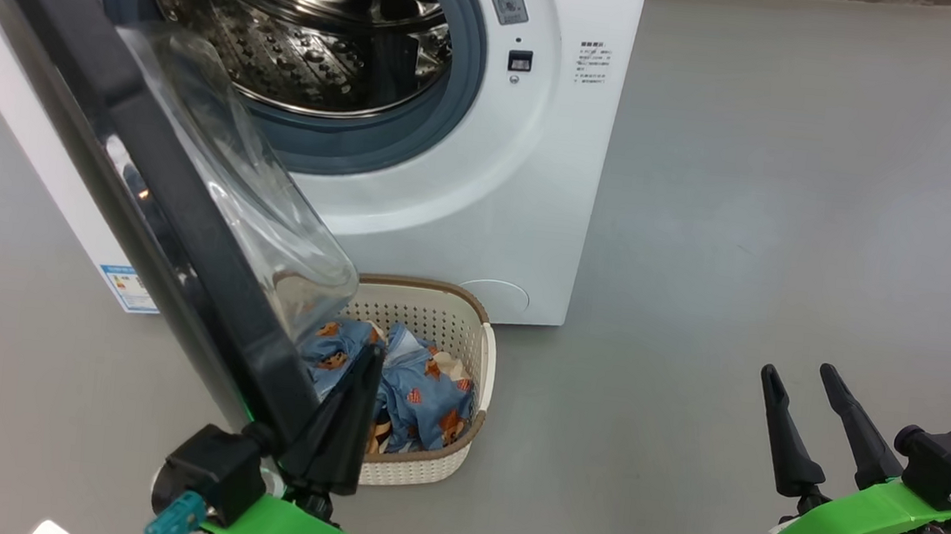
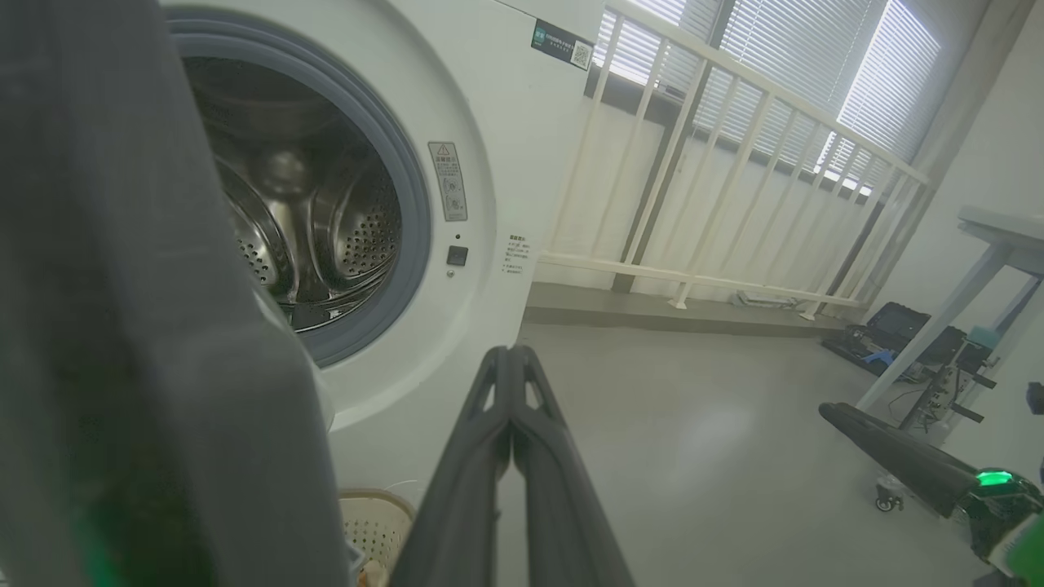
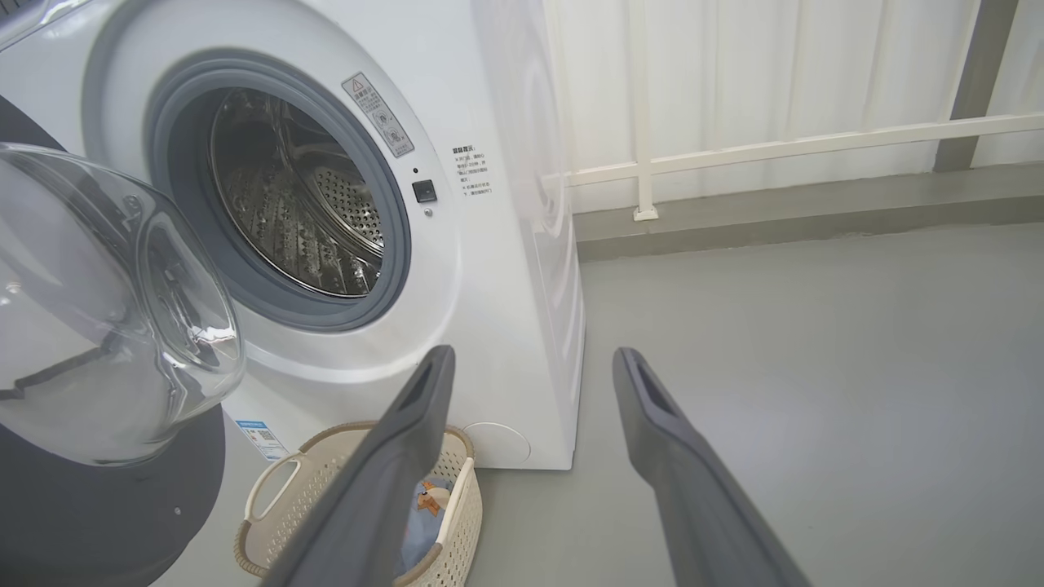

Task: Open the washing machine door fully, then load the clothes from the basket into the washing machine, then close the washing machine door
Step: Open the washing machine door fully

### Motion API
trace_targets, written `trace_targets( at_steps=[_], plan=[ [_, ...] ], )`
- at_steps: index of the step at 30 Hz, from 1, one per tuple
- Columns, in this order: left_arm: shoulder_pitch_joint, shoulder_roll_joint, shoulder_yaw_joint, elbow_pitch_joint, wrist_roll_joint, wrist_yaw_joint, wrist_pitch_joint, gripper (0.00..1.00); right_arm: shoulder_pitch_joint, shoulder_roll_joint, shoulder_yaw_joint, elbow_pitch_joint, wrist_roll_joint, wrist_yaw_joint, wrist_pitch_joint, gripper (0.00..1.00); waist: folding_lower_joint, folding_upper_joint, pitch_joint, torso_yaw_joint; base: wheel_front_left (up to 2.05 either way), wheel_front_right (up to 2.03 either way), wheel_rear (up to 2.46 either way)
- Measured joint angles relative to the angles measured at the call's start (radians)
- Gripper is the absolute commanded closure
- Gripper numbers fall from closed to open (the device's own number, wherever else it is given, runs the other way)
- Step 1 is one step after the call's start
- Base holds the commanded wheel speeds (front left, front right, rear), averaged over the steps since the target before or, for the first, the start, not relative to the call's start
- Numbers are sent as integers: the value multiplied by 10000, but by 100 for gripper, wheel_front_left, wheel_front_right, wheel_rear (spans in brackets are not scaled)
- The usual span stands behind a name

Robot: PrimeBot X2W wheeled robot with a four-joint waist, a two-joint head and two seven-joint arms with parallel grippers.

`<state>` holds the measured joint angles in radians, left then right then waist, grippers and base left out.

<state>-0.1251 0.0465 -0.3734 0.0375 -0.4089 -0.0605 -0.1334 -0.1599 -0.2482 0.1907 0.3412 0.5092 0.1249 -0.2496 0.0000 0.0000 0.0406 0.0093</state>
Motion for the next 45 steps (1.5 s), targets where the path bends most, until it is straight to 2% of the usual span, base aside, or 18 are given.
trace_targets(
  at_steps=[17,31,39,45],
  plan=[
    [-237,-8,142,1455,-600,351,-339,100,-3,111,0,98,13,0,0,0,0,0,30,183,0,0,0],
    [-221,-8,127,1709,-947,339,-188,100,-3,190,17,194,31,0,0,0,0,0,-51,995,0,0,0],
    [-89,184,167,1607,-1009,357,-17,100,0,211,42,245,44,0,0,0,0,0,-115,1526,0,0,0],
    [134,487,359,1461,-1081,635,155,100,4,213,35,259,44,0,0,0,0,0,-218,1981,0,0,0]
  ],
)
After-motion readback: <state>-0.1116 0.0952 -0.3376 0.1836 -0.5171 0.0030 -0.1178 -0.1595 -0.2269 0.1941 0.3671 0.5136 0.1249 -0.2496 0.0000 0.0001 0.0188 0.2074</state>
